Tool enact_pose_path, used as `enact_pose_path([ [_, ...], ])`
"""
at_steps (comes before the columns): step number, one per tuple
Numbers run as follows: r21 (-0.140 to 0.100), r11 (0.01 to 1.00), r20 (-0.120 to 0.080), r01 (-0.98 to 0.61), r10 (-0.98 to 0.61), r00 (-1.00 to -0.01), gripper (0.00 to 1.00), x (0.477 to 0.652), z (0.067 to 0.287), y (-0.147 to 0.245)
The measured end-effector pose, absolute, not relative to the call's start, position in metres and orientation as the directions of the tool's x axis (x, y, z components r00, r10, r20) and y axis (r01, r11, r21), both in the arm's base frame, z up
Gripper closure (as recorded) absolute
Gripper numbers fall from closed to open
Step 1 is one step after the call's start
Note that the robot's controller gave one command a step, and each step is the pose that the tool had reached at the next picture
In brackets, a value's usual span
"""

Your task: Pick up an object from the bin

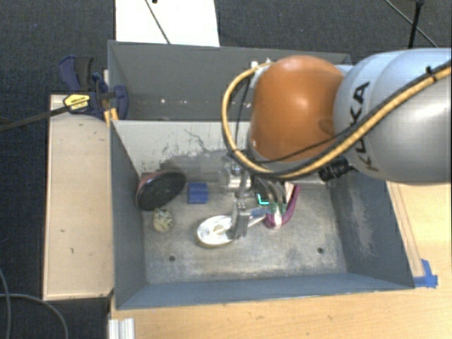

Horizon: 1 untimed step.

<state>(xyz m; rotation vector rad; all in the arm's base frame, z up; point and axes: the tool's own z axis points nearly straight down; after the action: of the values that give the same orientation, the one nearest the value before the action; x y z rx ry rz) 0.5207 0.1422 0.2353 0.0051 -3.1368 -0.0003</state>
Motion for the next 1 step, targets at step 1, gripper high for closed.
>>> enact_pose_path([
  [1,0.000,0.989,0.004,-0.145,-0.145,-0.989,0.00,0.5353,0.1328,0.0832],
])
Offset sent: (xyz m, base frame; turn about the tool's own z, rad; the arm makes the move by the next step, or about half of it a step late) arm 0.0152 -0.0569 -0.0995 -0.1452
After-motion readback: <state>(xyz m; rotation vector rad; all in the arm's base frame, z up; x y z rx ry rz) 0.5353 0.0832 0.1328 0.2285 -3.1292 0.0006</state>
